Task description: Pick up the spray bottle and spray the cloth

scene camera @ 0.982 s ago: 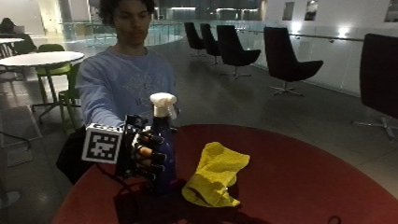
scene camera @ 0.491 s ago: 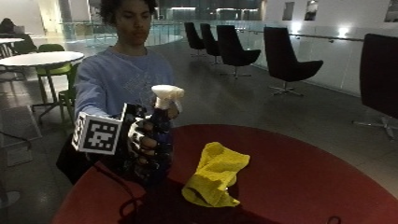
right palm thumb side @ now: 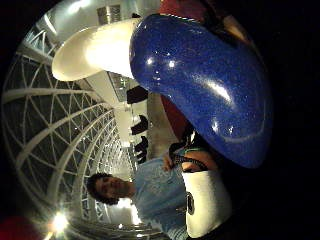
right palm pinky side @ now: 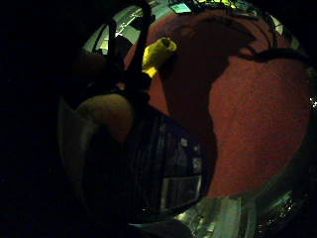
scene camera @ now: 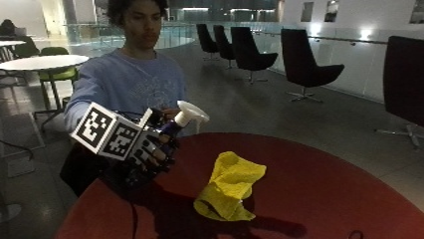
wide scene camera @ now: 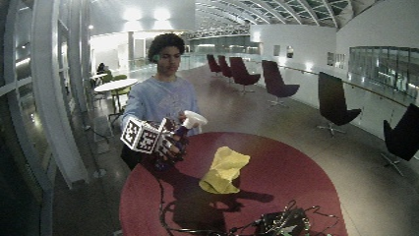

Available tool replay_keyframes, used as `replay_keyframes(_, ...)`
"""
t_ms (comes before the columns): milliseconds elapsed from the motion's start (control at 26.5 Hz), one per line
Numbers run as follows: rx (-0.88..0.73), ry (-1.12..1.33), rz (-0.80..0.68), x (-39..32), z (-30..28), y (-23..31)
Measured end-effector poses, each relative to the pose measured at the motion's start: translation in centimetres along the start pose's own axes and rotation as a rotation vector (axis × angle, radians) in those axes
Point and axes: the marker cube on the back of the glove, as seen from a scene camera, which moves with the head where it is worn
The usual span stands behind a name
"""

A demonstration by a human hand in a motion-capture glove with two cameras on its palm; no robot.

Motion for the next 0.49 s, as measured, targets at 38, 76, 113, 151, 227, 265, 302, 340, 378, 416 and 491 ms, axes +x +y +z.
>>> replay_keyframes(38,-0.018,0.013,0.011,0.1,0.1,-0.1)
replay_keyframes(76,-0.035,0.026,0.021,0.1,0.1,-0.3)
replay_keyframes(113,-0.052,0.037,0.03,0.1,0.2,-0.5)
replay_keyframes(151,-0.07,0.044,0.037,0.2,0.3,-0.7)
replay_keyframes(227,-0.105,0.048,0.047,0.3,0.4,-0.9)
replay_keyframes(265,-0.122,0.046,0.05,0.4,0.4,-1.0)
replay_keyframes(302,-0.139,0.044,0.054,0.5,0.5,-1.0)
replay_keyframes(340,-0.155,0.042,0.059,0.6,0.6,-1.1)
replay_keyframes(378,-0.17,0.043,0.065,0.8,0.7,-1.1)
replay_keyframes(416,-0.183,0.045,0.074,0.9,0.8,-1.0)
replay_keyframes(491,-0.207,0.052,0.093,1.2,0.9,-0.9)
